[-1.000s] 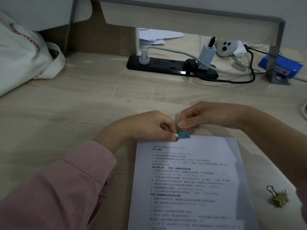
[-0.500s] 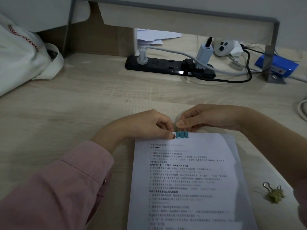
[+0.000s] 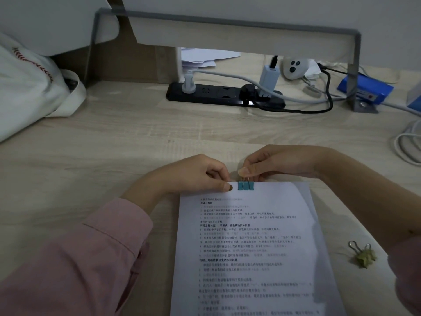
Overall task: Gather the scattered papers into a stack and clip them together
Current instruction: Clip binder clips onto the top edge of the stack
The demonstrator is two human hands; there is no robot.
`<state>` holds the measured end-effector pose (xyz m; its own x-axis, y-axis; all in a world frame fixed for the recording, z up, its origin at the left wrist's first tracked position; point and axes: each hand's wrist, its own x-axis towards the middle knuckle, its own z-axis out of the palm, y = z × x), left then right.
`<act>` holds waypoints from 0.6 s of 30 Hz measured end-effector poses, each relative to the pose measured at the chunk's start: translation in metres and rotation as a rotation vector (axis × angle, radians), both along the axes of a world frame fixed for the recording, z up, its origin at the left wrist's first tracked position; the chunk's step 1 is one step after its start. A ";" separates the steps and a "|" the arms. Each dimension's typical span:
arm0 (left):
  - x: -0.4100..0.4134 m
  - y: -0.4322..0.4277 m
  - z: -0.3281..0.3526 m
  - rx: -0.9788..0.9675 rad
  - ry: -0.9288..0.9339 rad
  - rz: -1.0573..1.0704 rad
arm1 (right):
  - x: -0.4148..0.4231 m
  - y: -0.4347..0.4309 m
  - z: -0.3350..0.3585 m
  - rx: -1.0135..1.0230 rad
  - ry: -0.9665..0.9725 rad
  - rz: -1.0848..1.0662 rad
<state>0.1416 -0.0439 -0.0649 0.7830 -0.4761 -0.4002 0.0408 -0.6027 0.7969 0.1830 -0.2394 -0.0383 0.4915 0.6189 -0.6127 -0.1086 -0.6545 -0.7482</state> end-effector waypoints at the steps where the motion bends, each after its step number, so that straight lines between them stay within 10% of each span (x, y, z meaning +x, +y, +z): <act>1: 0.000 0.000 0.000 0.001 0.004 0.001 | 0.000 0.000 0.000 -0.014 -0.005 0.003; 18: -0.006 -0.072 0.012 0.415 -0.345 -0.101 | -0.090 -0.133 -0.001 -0.133 -0.459 -0.435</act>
<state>0.1357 -0.1163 -0.0530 0.8609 -0.4124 -0.2980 -0.2551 -0.8566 0.4485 0.0933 -0.3720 -0.0389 0.9105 0.2374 -0.3386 -0.0734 -0.7131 -0.6973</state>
